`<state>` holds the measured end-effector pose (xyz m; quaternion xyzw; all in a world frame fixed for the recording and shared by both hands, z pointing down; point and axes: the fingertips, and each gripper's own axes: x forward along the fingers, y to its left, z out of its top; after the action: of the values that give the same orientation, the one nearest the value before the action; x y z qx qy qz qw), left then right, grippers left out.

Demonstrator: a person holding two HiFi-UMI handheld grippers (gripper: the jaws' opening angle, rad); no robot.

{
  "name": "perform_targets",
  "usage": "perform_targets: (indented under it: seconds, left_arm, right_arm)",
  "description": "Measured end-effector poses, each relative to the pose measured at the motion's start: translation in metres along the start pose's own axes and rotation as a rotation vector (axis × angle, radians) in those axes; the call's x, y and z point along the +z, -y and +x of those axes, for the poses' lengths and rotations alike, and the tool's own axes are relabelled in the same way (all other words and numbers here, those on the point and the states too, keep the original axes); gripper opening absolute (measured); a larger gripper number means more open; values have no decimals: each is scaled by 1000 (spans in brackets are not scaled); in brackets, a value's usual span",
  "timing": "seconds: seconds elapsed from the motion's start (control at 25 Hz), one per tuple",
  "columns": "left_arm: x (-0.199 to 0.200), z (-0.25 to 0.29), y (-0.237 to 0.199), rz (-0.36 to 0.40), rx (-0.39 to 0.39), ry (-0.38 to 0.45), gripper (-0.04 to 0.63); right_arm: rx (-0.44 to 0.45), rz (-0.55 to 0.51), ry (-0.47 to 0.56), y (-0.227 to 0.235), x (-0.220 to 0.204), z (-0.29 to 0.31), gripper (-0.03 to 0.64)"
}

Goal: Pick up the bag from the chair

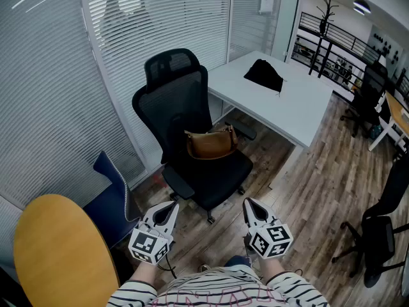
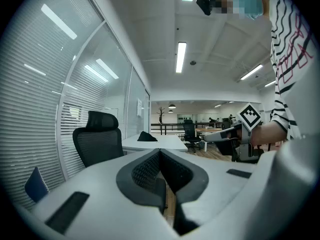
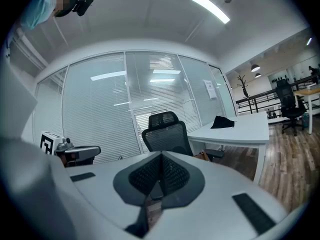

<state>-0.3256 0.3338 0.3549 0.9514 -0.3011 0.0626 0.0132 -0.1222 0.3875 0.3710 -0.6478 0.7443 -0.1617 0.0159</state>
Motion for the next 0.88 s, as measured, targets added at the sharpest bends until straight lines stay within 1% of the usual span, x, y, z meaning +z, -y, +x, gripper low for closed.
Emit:
perform_targets:
  seconds: [0.08,0.28,0.36,0.44,0.52,0.56,0.6,0.64,0.72,0.8,0.88]
  left_arm:
    - [-2,5,-3,-5,-6,-1,25]
    - [-8,25,-8,-10,7,-5,26]
    - [-7,38,-8,-18,4,2,26]
    - [-8,56,-9,-31,9,5,28]
    - [-11,79,-9,-53,16,-7,29]
    - [-14,91,-7,-65,15,-17,29]
    - [-17,104,-4,-74,12,-30,29]
    - [-20,117,-2,-82,7,-43,31]
    - [-25,142,1,-104,8,-66,43]
    - [-30,163,2,-141,25,-82,172]
    - [-34,184,3,-162,48,-94,175]
  right_arm:
    - [-8,11,-12,3,-2,4,26]
    - [-38,30,-49,24,-9,12,26]
    - [-44,31,-35,36,-6,17,26]
    - [-34,56,-22,50,-4,27,29]
    - [-12,87,-44,67,-7,40,35]
    - [-2,98,-64,77,-9,47,73]
    - [7,106,-86,87,-11,54,196]
    - [17,112,-105,96,-13,61,236]
    - [34,114,-133,115,-13,74,236]
    - [46,109,-154,135,-11,85,236]
    - [59,102,-171,155,-8,96,236]
